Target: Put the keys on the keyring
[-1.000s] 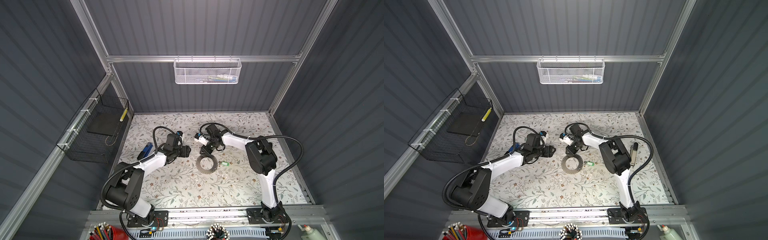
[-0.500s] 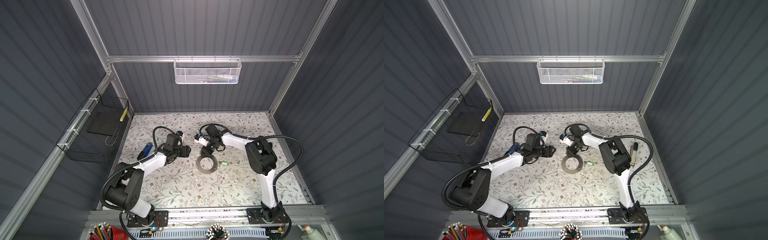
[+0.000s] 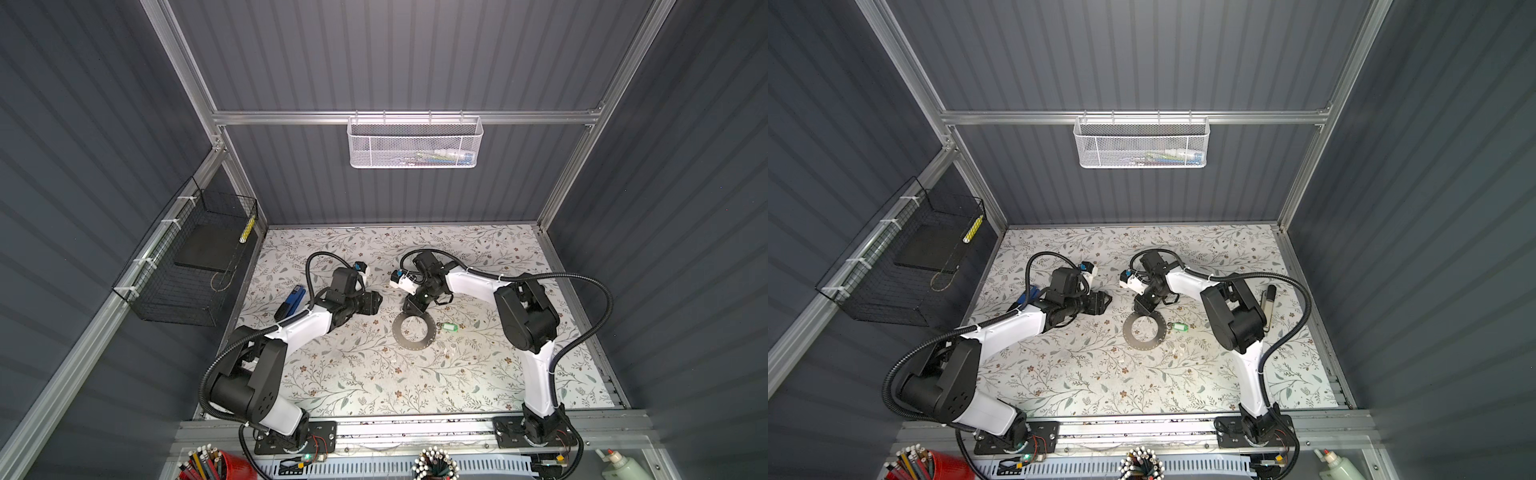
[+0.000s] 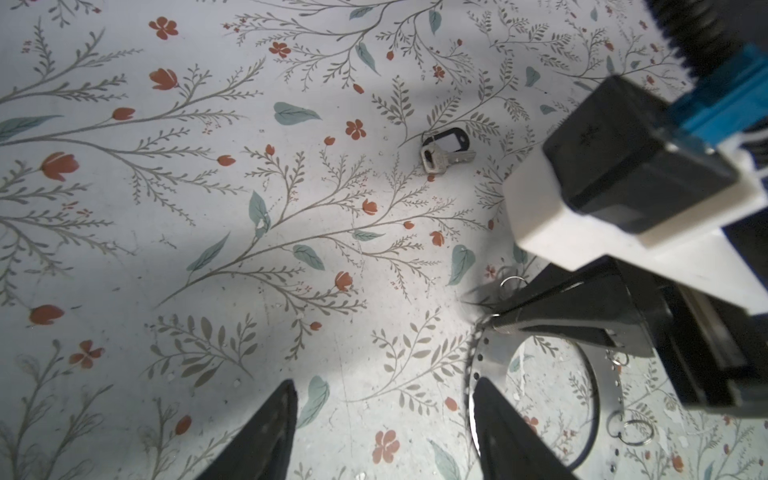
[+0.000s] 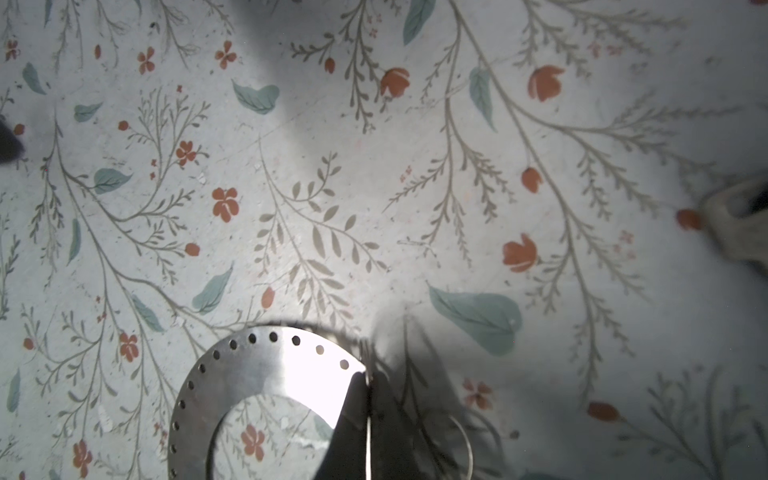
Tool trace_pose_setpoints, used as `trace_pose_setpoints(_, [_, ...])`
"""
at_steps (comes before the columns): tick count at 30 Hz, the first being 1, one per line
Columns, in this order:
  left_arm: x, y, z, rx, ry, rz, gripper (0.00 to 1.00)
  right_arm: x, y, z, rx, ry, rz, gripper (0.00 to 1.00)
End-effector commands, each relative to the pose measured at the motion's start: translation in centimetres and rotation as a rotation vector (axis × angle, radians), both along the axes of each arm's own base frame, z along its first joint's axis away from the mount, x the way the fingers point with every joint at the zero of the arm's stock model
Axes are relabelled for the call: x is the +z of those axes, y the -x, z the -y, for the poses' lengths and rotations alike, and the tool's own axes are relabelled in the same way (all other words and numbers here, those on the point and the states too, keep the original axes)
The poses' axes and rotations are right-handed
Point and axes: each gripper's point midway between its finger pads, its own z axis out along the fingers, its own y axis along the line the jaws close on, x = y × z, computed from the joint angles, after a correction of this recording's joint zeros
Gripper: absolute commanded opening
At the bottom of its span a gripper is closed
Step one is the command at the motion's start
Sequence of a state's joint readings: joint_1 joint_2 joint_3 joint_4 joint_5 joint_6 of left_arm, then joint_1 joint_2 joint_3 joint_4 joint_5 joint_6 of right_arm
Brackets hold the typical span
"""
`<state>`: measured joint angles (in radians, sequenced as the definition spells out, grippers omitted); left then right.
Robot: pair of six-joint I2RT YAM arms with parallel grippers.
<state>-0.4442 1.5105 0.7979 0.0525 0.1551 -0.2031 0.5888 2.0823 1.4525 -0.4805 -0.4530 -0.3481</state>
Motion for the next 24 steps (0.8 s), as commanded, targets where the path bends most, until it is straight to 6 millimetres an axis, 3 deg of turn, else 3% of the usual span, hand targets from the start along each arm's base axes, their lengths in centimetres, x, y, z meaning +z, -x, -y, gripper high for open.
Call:
trace_pose_setpoints(1, [2.8, 0.3, 0.6, -0.098, 0.014, 0.136, 0.66, 3.8, 1.1, -1.1, 0.042, -0.096, 0.06, 0.04])
trace_pose_setpoints(5, [6.6, 1.3, 0.3, -0.177, -0.017, 0.32, 0.61, 7.6, 2.2, -1.3, 0.073, -0.19, 0.19, 0.03])
trace_pose_setpoints(9, [10.4, 3.8, 1.1, -0.349, -0.038, 0.548, 0.6, 11.6, 3.3, -1.0, 0.109, -0.292, 0.359, 0.02])
trace_pose_setpoints(12, [12.4, 6.3, 2.2, -0.514, -0.036, 0.675, 0.6, 13.8, 4.1, -0.8, 0.14, -0.353, 0.487, 0.0])
trace_pose_setpoints(15, [14.2, 7.3, 2.3, -0.548, -0.03, 0.75, 0.58, 15.6, 5.2, -0.5, 0.184, -0.407, 0.573, 0.0])
trace_pose_setpoints(20, [16.3, 9.4, 2.9, -0.64, -0.014, 0.863, 0.56, 18.3, 7.0, -0.1, 0.238, -0.542, 0.762, 0.0])
trace_pose_setpoints(24, [16.8, 10.7, 3.4, -0.716, -0.035, 0.911, 0.53, 20.3, 8.3, 0.4, 0.257, -0.655, 0.901, 0.0])
